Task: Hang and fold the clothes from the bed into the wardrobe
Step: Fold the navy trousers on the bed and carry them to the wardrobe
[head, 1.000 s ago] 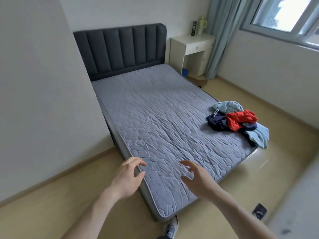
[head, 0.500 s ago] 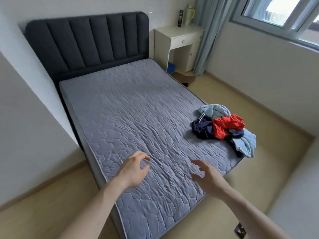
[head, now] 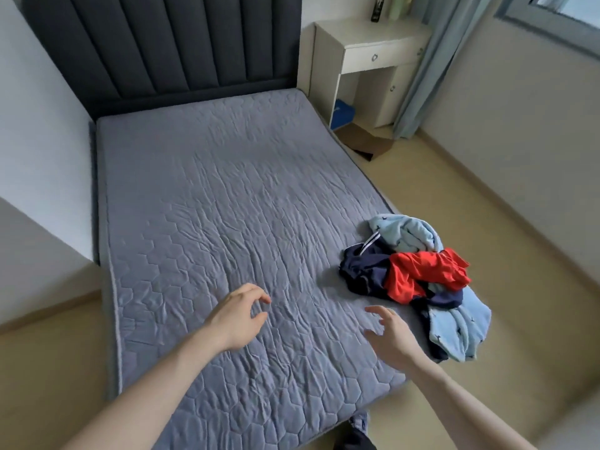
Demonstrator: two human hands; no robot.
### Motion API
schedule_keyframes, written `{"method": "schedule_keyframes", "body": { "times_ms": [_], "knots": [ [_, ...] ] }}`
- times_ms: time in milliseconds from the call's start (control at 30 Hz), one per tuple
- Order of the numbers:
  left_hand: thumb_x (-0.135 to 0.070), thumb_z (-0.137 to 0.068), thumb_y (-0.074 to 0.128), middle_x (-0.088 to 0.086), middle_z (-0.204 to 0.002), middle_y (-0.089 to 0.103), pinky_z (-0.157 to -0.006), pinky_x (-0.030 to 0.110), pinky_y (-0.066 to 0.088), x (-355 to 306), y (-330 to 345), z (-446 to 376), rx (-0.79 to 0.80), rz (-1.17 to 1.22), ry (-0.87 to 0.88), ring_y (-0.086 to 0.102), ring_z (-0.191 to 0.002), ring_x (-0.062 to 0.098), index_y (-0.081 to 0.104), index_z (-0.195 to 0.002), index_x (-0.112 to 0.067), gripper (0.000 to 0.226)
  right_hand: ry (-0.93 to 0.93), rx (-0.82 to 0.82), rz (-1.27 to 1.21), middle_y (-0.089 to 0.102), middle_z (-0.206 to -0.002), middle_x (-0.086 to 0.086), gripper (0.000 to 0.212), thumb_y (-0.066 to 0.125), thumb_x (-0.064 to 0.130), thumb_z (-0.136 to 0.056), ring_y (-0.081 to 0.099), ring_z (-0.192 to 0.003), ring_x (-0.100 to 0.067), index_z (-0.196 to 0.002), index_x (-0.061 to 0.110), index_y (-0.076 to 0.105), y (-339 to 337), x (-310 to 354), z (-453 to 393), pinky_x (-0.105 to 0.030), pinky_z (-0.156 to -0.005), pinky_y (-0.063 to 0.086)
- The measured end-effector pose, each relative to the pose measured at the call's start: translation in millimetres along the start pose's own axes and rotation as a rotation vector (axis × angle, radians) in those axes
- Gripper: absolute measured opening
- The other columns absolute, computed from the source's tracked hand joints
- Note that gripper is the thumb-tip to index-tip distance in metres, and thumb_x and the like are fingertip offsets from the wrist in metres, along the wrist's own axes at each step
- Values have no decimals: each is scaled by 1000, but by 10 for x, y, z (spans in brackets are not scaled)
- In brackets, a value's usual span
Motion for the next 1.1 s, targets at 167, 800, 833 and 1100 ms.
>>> {"method": "schedule_keyframes", "body": {
  "times_ms": [167,800,833,1100],
  "knots": [
    [-32,-99,59,-16,-133,49,-101,29,43,-534,718,-771,63,8,-150,59,-107,7,59,-114,-38,16,13,101,23,50,-146,0,52,66,18,-90,55,-126,-18,-141,22,54,-369,-875,-958,-29,-102,44],
    [-28,-96,60,-18,-117,52,-92,29,49,526,3271,-2926,123,49,-368,60,-98,5,63,-102,-37,11,32,255,240,-2,-164,-31,60,58,18,-91,30,-147,-46,-150,29,49,1550,-2680,-4288,-36,-118,31],
    [-26,-96,60,-18,-114,53,-90,28,49,569,3342,-2940,97,63,-364,60,-96,2,63,-100,-37,12,55,257,247,-7,-165,-30,60,56,15,-91,34,-145,-46,-149,30,50,1618,-2751,-4377,-36,-118,33],
    [-15,-88,65,-17,-98,59,-85,33,53,769,3375,-2705,-100,194,-366,62,-90,1,64,-88,-39,24,44,36,-30,59,-135,-9,38,68,23,-93,60,-120,-25,-127,5,67,1523,-2790,-4418,-28,-103,41]
  ]
}}
Point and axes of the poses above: each hand's wrist, its own z-axis away from the middle knuckle, its own y-axis out of the palm, x = y × z, the point moved 9 cm from there along -z, towards the middle knuckle
